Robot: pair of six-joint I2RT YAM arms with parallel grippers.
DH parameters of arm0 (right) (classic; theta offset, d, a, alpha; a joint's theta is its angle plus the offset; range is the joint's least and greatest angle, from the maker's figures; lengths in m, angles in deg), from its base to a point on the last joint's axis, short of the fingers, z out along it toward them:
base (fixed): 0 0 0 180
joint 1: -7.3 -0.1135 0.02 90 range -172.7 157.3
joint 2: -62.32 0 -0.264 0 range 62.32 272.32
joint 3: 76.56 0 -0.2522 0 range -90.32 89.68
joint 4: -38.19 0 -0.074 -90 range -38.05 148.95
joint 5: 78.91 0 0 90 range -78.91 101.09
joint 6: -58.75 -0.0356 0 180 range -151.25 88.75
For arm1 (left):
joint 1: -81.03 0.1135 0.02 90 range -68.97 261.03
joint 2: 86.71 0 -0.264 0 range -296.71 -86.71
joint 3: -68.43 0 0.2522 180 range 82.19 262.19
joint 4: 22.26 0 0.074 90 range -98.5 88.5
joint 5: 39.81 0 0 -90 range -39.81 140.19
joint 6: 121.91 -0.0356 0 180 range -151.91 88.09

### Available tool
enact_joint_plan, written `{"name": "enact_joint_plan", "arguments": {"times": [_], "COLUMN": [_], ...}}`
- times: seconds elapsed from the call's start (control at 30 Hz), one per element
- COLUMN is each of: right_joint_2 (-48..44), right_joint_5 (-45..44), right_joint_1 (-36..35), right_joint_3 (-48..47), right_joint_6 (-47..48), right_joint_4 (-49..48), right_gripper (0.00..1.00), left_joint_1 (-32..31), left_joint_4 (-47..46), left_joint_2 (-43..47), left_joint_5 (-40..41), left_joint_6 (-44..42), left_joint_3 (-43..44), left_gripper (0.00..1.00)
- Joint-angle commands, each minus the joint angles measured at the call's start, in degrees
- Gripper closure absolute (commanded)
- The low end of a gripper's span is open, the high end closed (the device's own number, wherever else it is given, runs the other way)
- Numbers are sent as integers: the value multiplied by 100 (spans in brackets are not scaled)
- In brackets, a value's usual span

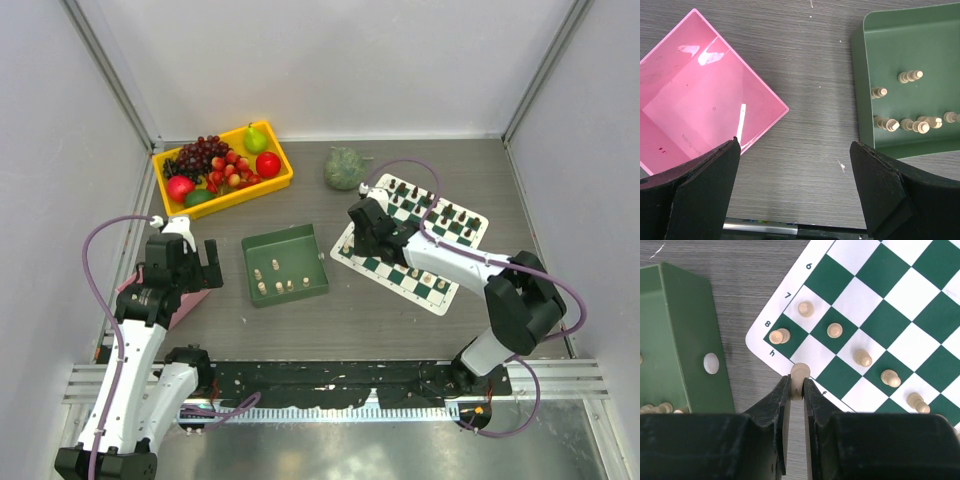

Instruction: Set up the chess pieces on the board

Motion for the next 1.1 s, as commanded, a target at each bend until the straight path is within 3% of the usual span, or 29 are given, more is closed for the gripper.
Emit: {"name": "enact_joint_plan", "arguments": {"times": [0.0, 0.77, 1.0, 1.07], "right_joint_2": [145, 725, 796, 778], "right_joint_5": [71, 212, 229, 264], "right_joint_1": [30, 171, 171, 171], "right_joint_3": [0, 53, 27, 18], "right_joint_6": [-151, -169, -160, -143], "right_joint_4": [-335, -520, -467, -458], "right_gripper": [93, 92, 85, 79], "left_joint_1": [33, 33, 24, 24], "left_joint_4": [-83, -83, -83, -83], "left_joint_2": [28, 54, 46, 46], "left_joint_5": [16, 51, 51, 51], "left_joint_6": [-29, -21, -29, -29], "left_joint_3": [196, 179, 179, 179], "left_gripper": [1, 1, 1, 1]}}
